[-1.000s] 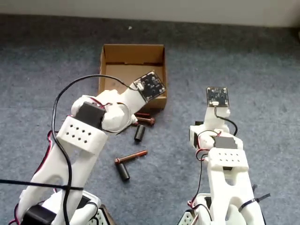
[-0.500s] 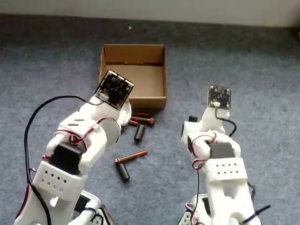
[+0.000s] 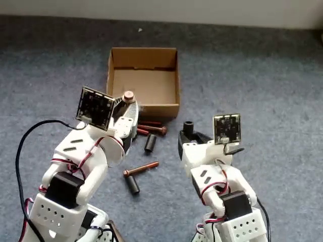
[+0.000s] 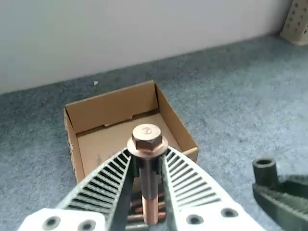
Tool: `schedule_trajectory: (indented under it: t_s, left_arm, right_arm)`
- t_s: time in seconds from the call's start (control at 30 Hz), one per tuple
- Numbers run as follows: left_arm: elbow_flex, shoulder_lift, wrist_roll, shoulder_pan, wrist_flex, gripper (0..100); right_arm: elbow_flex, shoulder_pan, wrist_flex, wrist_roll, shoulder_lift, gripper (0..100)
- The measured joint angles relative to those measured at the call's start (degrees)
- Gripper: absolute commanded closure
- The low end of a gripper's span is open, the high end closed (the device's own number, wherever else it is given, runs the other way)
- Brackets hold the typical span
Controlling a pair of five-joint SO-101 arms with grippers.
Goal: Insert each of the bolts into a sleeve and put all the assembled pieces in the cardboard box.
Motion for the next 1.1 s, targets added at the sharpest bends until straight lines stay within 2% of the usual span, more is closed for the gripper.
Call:
schedule_trajectory:
  t_s: [0.17,0.33,0.47,0.67,1.1]
  left_arm:
    - [0.00,-3.78,4.13,0.35,-3.34,99]
    - [0.00,-7.21,7.47,3.69,-4.22,99]
    - [0.00,-10.46,8.44,7.03,-4.13,99]
    - [3.87,-18.29,8.44,10.90,-2.29,99]
    - [14.15,-30.07,7.21,10.46,-2.37,99]
  right_arm:
    - [7.38,-6.07,-4.04,0.79,-8.26,99.3]
    - [17.76,-11.43,-10.64,9.58,-17.58,99.3]
    - [20.31,-15.03,-14.33,13.36,-18.20,99.3]
    - [20.40,-17.93,-17.76,13.89,-18.20,99.3]
    - [20.40,-19.34,-22.68,13.89,-18.46,99.3]
